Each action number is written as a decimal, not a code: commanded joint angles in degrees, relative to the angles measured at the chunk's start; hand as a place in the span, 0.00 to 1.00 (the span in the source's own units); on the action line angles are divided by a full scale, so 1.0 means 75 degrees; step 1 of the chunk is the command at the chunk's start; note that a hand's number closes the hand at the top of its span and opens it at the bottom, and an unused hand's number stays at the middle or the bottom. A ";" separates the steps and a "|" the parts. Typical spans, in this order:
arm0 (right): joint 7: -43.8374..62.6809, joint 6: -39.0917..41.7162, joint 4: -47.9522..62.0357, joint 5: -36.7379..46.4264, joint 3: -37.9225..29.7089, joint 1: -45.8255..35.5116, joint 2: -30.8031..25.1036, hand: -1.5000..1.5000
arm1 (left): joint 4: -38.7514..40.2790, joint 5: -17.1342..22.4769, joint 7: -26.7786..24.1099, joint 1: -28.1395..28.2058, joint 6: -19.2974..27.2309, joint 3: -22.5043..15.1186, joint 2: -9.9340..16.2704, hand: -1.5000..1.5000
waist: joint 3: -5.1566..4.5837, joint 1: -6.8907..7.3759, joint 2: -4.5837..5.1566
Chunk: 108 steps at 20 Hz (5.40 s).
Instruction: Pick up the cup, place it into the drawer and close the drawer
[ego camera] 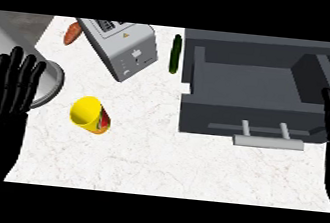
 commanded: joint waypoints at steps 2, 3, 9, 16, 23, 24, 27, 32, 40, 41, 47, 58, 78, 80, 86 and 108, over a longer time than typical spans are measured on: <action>-0.0382 0.0129 0.0102 -0.0142 0.0081 0.0250 0.0122 0.00 | 0.0131 0.1354 0.0026 -0.0479 -0.1231 0.0323 0.0675 0.00 | -0.0277 -0.0025 0.0156; -0.0052 0.0204 -0.0074 -0.0260 0.0093 -0.0007 0.0019 0.00 | 0.0309 0.1657 -0.0428 -0.0115 -0.1713 0.0071 0.0704 0.00 | -0.0288 -0.0005 0.0154; 0.0949 0.0758 0.0075 -0.0371 0.0787 -0.0053 -0.0216 0.00 | 0.2117 0.4470 0.0353 -0.0120 -0.3437 0.0614 0.1372 0.00 | -0.0311 -0.0031 0.0230; 0.1130 0.1103 0.1129 -0.1092 -0.0068 -0.1286 -0.0580 0.00 | 0.4883 0.5356 0.0416 -0.1632 -0.4810 0.1640 0.2442 0.00 | -0.0282 -0.0007 0.0189; 0.0721 0.1234 0.1933 -0.1074 -0.0367 -0.1729 -0.0638 0.00 | 0.7492 0.3628 -0.0935 -0.2616 -0.5368 0.1629 0.2271 0.00 | -0.0280 -0.0008 0.0184; 0.0577 0.1378 0.1504 -0.1028 -0.0280 -0.1202 -0.0674 0.00 | 0.7489 0.3097 -0.1286 -0.2354 -0.5250 0.1480 0.2070 0.00 | -0.0280 -0.0018 0.0172; 0.0826 0.1400 0.1499 -0.1118 -0.0361 -0.1430 -0.0741 0.00 | 0.8660 0.2602 -0.2022 -0.2672 -0.5457 0.1734 0.2379 0.00 | -0.0281 -0.0029 0.0175; 0.0636 0.1172 0.1351 -0.0660 0.0083 -0.1315 -0.0424 0.00 | 1.0750 0.1037 -0.3932 -0.3272 -0.5147 0.1483 0.2291 0.00 | -0.0292 -0.0148 0.0215; 0.0824 0.1178 0.1830 -0.0874 -0.0289 -0.2017 -0.0538 0.00 | 1.3051 0.0115 -0.5663 -0.3936 -0.4812 0.1232 0.2361 0.00 | -0.0295 -0.0138 0.0223; 0.0755 0.1505 0.1471 -0.1198 -0.0475 -0.1561 -0.0751 0.00 | 1.3249 0.0127 -0.5733 -0.4064 -0.4670 0.1290 0.2379 0.00 | -0.0302 -0.0255 0.0247; 0.0960 0.1321 0.1560 -0.1133 -0.0395 -0.1912 -0.0616 0.00 | 1.3858 -0.0240 -0.6695 -0.3865 -0.4233 0.1101 0.2253 0.00 | -0.0317 -0.0289 0.0282; 0.0978 0.1398 0.1786 -0.1124 -0.0525 -0.2125 -0.0774 0.00 | 1.4313 -0.0452 -0.7537 -0.3939 -0.4200 0.0941 0.2028 0.00 | -0.0322 -0.0267 0.0294; 0.1041 0.1428 0.1786 -0.1133 -0.0551 -0.2154 -0.0806 0.00 | 1.4532 -0.0316 -0.7532 -0.4498 -0.5291 0.0886 0.1431 1.00 | -0.0333 -0.0389 0.0318; 0.1096 0.1462 0.1947 -0.1091 -0.0478 -0.2310 -0.0826 0.00 | 1.4203 -0.0487 -0.8111 -0.4365 -0.4524 0.0739 0.1123 1.00 | -0.0332 -0.0304 0.0317; 0.1138 0.1472 0.1945 -0.1201 -0.0702 -0.2335 -0.0947 0.00 | 1.3941 -0.0423 -0.8922 -0.4050 -0.1682 0.1146 0.1030 1.00 | -0.0325 -0.0279 0.0316; 0.1002 0.1460 0.1895 -0.0944 -0.0782 -0.1777 -0.0965 0.00 | 1.1183 0.0896 -0.6694 -0.5376 -0.0680 0.1685 -0.0169 1.00 | -0.0269 0.0087 0.0111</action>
